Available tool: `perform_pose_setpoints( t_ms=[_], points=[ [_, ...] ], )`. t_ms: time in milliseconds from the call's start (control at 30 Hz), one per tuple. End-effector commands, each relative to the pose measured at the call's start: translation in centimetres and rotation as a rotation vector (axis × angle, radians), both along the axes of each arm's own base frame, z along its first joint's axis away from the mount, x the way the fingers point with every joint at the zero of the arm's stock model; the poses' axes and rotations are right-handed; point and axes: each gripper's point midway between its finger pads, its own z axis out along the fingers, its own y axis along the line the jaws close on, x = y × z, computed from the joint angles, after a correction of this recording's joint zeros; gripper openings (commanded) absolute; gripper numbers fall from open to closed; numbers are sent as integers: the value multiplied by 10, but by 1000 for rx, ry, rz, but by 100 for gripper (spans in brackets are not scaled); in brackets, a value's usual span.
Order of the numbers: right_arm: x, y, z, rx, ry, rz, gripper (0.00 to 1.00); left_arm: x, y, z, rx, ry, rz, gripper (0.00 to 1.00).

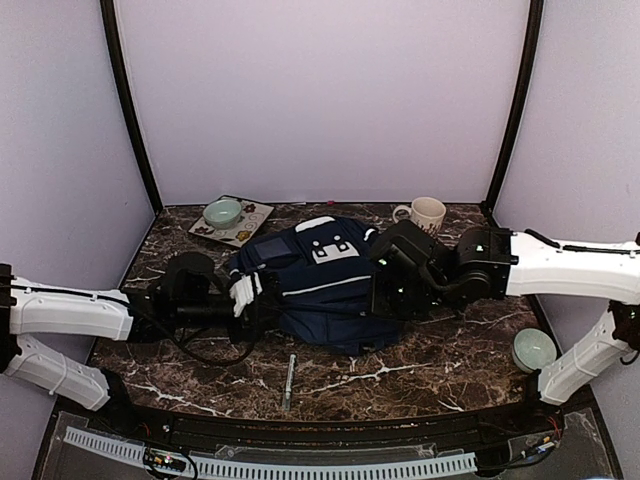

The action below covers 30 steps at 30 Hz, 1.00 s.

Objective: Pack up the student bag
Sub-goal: Zip the student bag into the largest pocket of the bag, then hold the largest pocket of the student bag.

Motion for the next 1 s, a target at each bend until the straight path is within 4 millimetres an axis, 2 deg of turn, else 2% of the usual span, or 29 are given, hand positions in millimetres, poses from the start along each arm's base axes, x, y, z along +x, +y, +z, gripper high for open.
perform_pose_setpoints(
  t_ms=[0,67,100,133,200,233,333,433,533,700,800,967],
  points=[
    [11,0,-5,-13,4,-16,0,13,17,37,-68,-53,109,2],
    [14,4,-9,32,23,-21,0,9,18,48,-91,-65,104,9],
    [16,3,-11,47,32,-40,0,7,19,54,-106,-69,94,16],
    [17,1,-13,52,43,-60,0,4,18,59,-116,-71,79,31],
    [19,0,-17,57,52,-79,0,1,17,71,-141,-74,72,79],
    [21,0,-16,56,46,-81,0,-1,17,76,-149,-64,64,96],
    [25,4,-12,51,27,-71,0,-16,8,87,-163,-29,-31,99],
    [28,16,-3,68,7,-28,0,-33,-3,100,-210,44,-131,99],
    [29,30,5,97,-6,24,0,-38,-15,104,-233,133,-176,98],
    [27,47,14,126,-5,91,0,-36,-43,83,-205,265,-225,98],
    [26,52,21,142,-10,110,0,-36,-61,70,-145,269,-232,98],
    [13,80,49,263,-45,255,0,-31,-79,45,-68,336,-206,95]
  ],
)
